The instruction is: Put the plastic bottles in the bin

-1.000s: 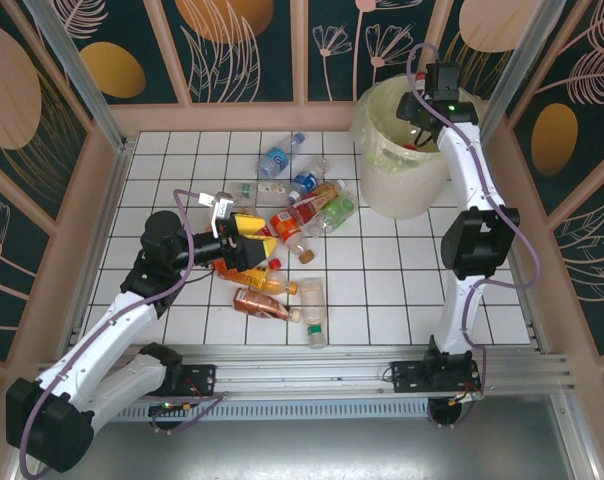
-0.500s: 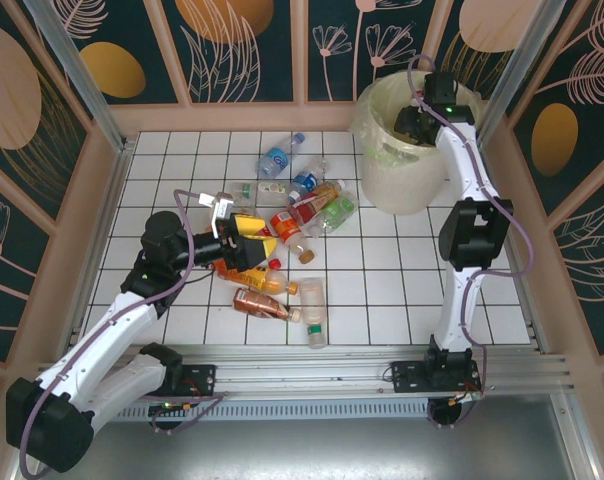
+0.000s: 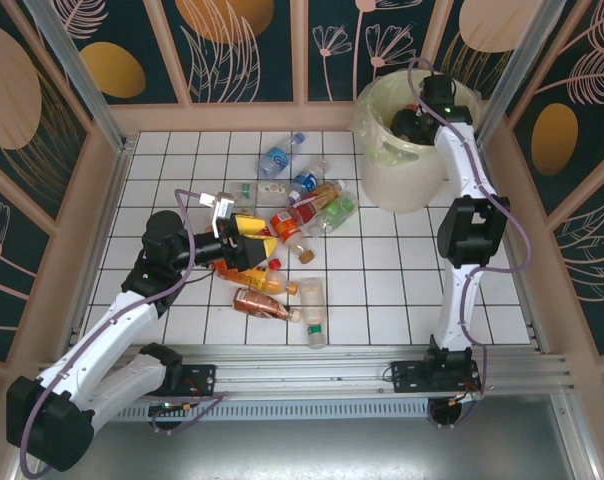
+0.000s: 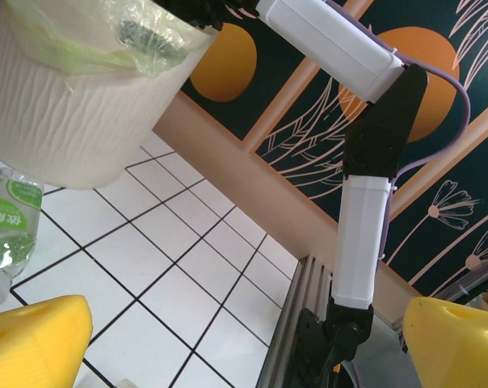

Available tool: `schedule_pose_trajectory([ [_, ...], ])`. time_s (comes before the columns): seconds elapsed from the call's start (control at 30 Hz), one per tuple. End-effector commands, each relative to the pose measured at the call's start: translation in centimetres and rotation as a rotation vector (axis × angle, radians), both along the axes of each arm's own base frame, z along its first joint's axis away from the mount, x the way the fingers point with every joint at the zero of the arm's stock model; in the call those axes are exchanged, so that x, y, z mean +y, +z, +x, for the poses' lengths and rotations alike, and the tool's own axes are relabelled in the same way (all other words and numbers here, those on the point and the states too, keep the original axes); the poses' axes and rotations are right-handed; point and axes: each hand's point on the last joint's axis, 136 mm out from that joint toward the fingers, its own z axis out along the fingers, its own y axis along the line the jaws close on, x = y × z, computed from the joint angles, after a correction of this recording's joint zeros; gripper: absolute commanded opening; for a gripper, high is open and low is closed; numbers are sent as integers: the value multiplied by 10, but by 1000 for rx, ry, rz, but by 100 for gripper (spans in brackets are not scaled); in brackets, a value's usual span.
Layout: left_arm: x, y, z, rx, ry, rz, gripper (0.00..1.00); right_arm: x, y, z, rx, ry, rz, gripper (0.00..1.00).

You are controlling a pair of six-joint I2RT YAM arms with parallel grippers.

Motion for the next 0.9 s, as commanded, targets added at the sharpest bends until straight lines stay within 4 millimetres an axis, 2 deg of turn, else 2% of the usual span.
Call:
schedule_pose_trajectory([
  [0.0, -2, 3, -3, -14, -19, -13, 99, -3, 13, 1, -13, -5, 25, 76],
  [0.2, -2, 3, -4, -16, -19, -13, 99, 1, 36, -1, -44, 14, 80, 79],
  [0.5, -1, 2, -3, -12, -13, -11, 99, 3, 96, -17, -162, 27, 102, 81],
  [0.7, -1, 2, -2, -13, -6, -9, 99, 6, 136, -39, -257, 46, 123, 80],
  [0.87, 0, 4, -2, -16, -4, -10, 99, 15, 172, -69, -364, 92, 150, 81],
])
